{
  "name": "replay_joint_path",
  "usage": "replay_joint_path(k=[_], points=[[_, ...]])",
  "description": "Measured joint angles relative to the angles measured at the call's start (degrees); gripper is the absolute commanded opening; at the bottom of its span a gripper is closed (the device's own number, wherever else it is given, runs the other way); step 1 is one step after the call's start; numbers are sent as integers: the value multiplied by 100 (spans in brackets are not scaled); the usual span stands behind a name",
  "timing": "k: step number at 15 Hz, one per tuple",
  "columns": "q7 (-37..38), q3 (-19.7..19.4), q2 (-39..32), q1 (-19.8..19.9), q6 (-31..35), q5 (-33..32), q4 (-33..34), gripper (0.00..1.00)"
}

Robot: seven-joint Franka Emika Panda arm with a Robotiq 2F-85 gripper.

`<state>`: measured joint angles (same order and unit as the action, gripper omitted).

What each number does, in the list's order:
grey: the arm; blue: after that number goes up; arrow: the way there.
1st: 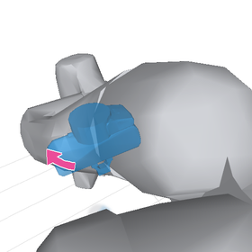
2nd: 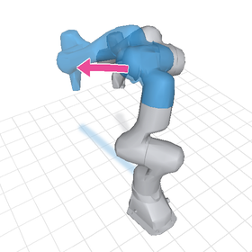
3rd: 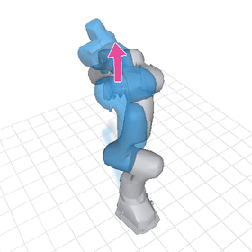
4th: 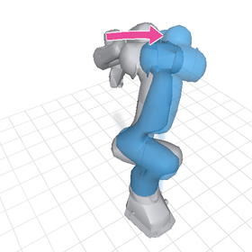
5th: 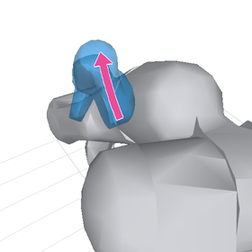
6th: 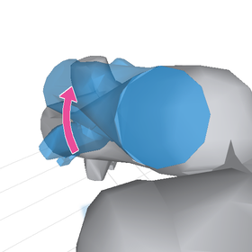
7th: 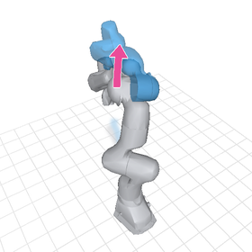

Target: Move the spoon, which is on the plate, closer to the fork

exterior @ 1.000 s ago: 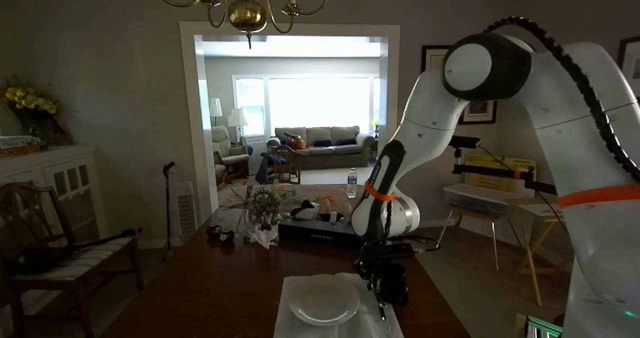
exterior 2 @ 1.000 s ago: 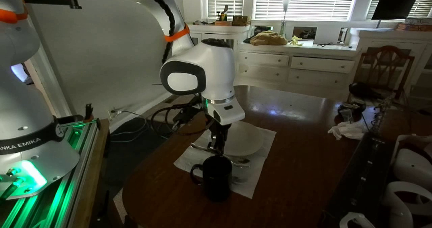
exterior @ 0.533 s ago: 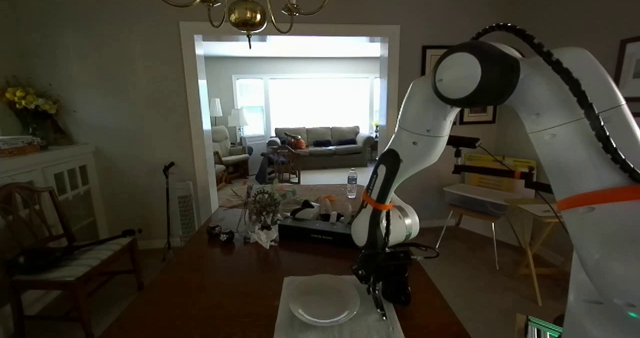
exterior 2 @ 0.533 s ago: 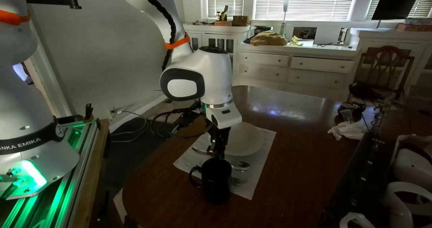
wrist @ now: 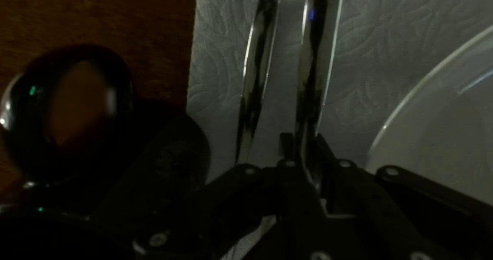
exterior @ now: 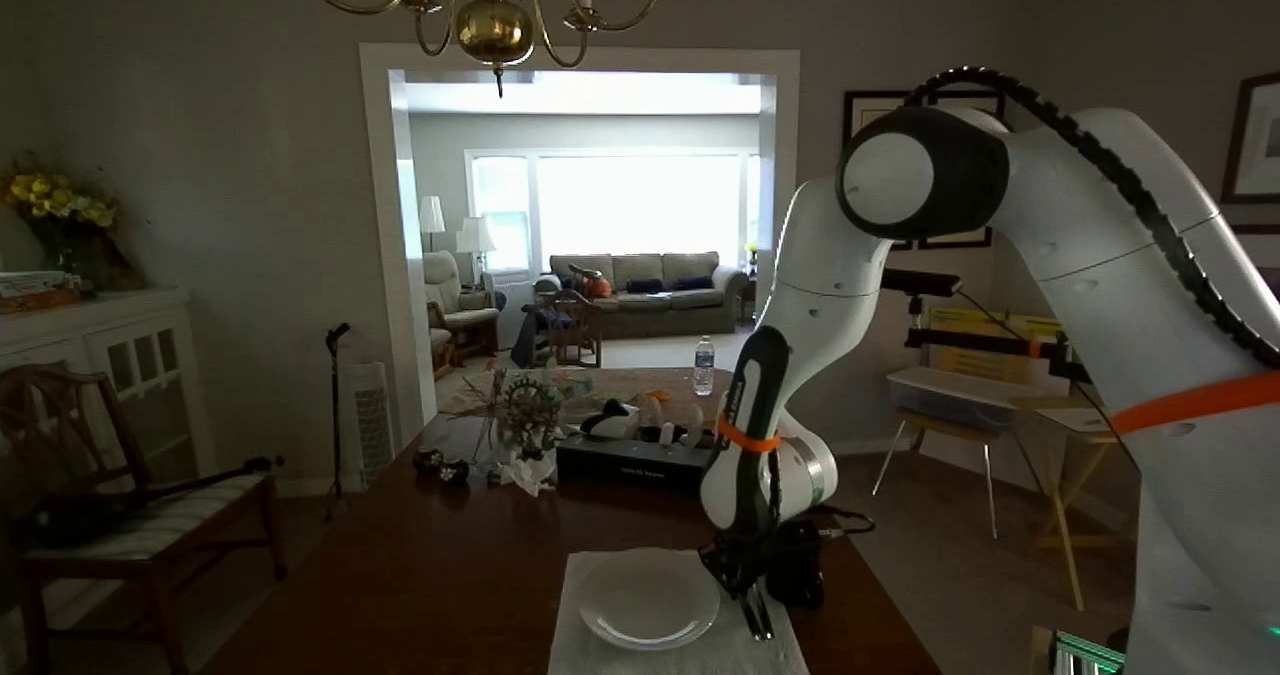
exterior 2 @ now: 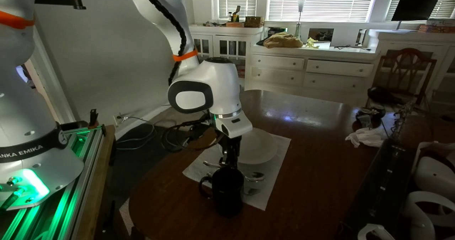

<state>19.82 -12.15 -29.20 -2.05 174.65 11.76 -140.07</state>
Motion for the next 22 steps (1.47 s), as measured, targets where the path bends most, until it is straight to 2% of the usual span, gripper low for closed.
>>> replay_joint_path(k=[1, 2, 3, 5, 11, 14, 16, 19, 22], points=[[0, -34, -46, -55, 45, 0, 1, 3], [0, -61, -90, -103, 87, 0, 1, 37], [0, -77, -128, -136, 136, 0, 1, 39], [0, -75, -189, -158, 229, 4, 1, 52], [-14, -104, -69, -146, 258, 6, -14, 98], [-112, -151, 260, -131, 19, 3, -72, 100], [-241, -108, 615, -59, -365, -1, -102, 100], [-475, 40, 1241, 133, -1241, -4, -101, 100], [-555, 126, 1847, 286, -2386, -23, -45, 100]])
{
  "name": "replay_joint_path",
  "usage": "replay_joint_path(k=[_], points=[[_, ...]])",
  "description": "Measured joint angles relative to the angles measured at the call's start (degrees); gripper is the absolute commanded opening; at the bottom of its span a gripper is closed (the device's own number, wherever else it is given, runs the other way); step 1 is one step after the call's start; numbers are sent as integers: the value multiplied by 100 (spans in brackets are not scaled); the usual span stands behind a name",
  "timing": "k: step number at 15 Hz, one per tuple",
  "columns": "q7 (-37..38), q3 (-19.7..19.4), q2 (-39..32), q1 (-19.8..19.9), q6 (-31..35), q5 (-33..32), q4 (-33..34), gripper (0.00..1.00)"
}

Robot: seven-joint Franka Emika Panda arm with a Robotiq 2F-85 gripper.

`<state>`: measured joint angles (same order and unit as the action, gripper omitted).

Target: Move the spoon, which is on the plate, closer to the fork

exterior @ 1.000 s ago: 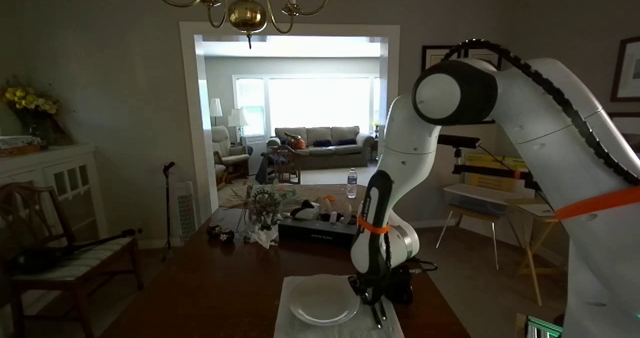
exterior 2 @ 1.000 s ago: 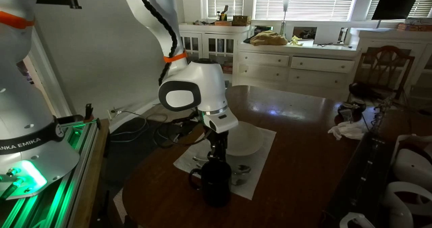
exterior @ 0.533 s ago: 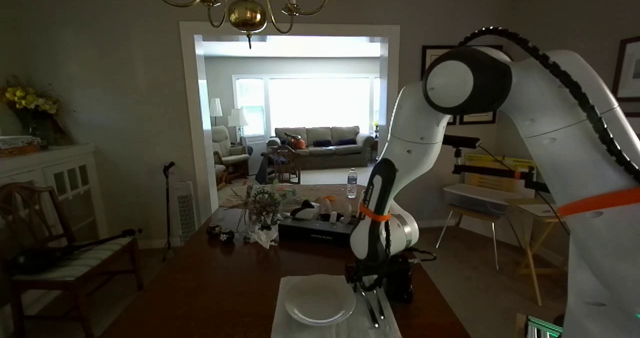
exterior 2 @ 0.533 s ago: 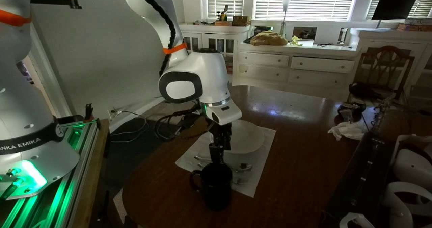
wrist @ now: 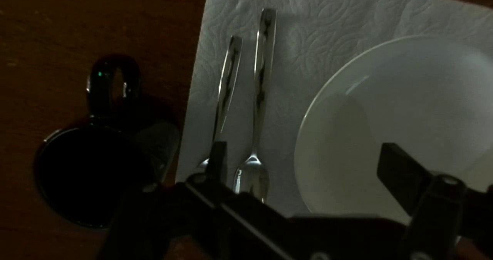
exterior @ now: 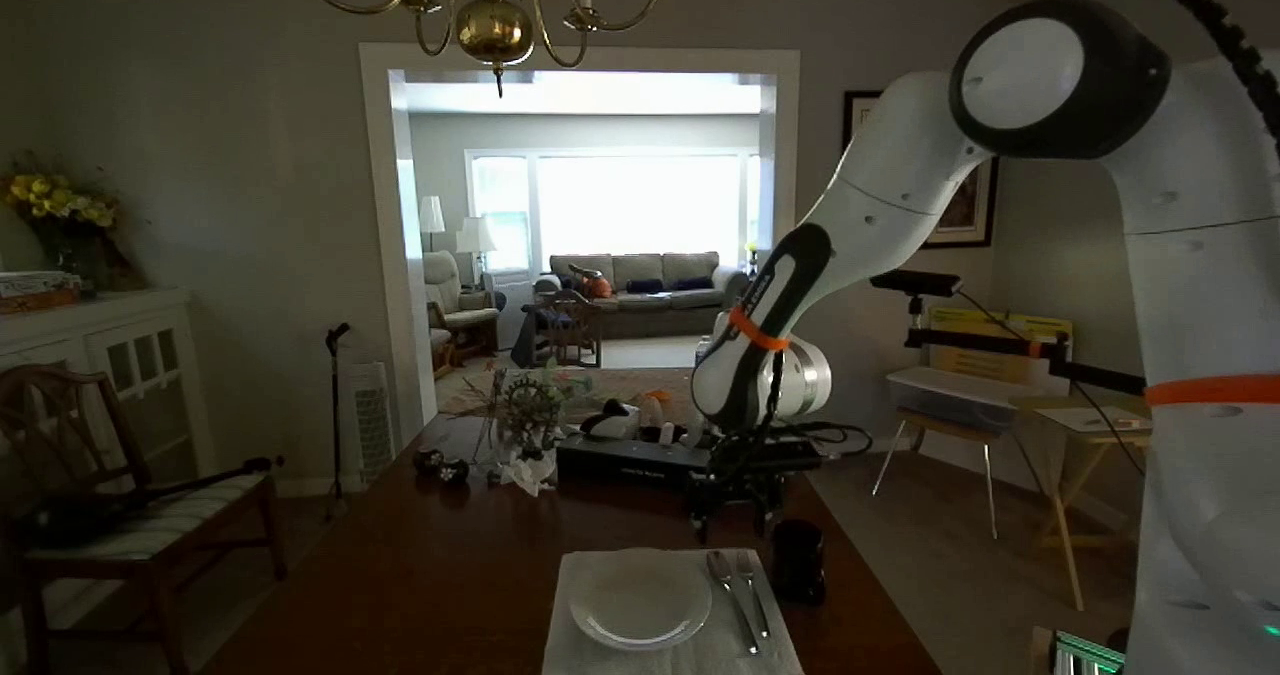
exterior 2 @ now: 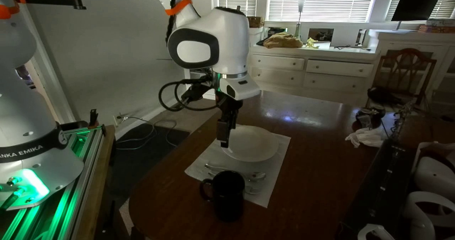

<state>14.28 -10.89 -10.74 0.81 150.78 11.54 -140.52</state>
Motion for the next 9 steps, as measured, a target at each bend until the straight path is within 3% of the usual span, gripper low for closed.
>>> replay_joint_path(k=[5, 9], points=[[570, 1, 785, 188, -1770, -422, 178, 100], [818, 2, 977, 239, -2059, -614, 182, 100]])
